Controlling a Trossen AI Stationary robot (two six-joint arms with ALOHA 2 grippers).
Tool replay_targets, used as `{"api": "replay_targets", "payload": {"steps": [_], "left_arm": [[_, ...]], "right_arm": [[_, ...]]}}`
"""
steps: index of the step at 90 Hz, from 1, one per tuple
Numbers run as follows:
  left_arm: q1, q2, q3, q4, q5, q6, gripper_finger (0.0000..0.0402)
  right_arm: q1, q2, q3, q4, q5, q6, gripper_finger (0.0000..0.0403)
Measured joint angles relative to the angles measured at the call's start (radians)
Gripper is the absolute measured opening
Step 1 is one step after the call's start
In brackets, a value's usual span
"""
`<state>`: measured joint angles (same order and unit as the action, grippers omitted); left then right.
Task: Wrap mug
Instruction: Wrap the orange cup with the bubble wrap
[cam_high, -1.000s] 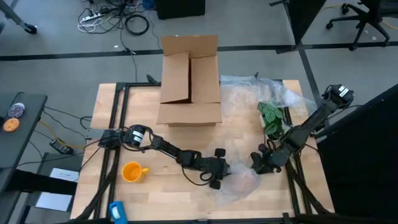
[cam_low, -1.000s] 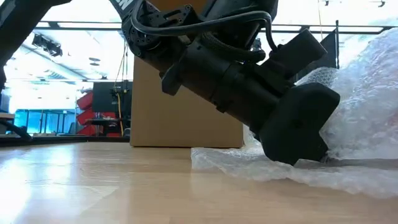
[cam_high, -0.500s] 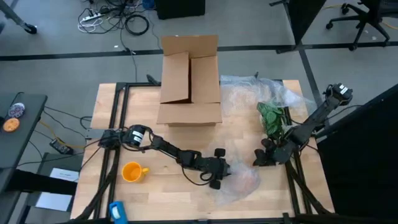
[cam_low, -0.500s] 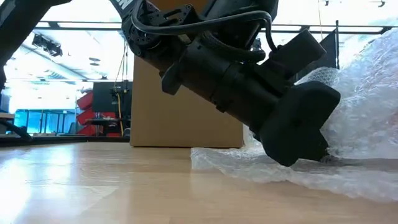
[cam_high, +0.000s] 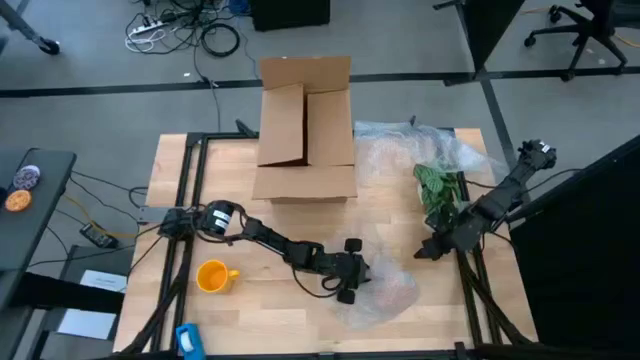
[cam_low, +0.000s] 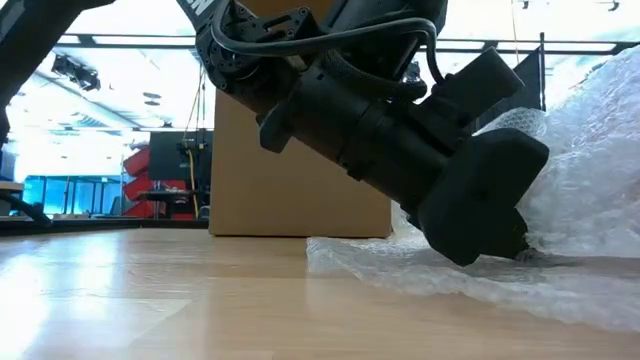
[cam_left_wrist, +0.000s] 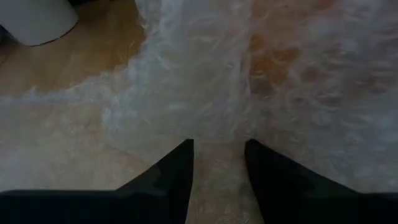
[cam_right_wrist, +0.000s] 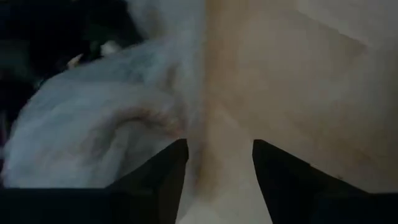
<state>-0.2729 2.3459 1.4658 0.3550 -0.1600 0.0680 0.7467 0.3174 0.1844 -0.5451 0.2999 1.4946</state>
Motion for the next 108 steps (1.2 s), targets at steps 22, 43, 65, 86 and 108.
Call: {"api": "replay_targets", "payload": {"steps": [22,43,65,86,108], "left_arm": [[0.0,0.0,0.0,-0.001,-0.001,-0.05,0.0131],[0.003,0.0,0.0,-0.003,-0.007,-0.085,0.0131],[0.006,0.0,0.0,-0.003,-0.006,-0.13,0.0131],[0.014,0.0,0.0,-0.004,0.0,-0.177,0.0131],[0.016,0.0,0.0,-0.005,0.006,-0.184,0.0131]], "right_arm": [[0.0,-0.104,0.081,0.117,-0.015,-0.472,0.016],[0.001,-0.008,0.027,0.29,-0.099,-0.654,0.0161],[0.074,0.199,0.016,0.397,-0.142,-0.535,0.0186],[0.178,0.338,0.016,0.475,-0.066,-0.465,0.0254],[0.218,0.517,0.016,0.631,0.073,-0.506,0.0284]]}}
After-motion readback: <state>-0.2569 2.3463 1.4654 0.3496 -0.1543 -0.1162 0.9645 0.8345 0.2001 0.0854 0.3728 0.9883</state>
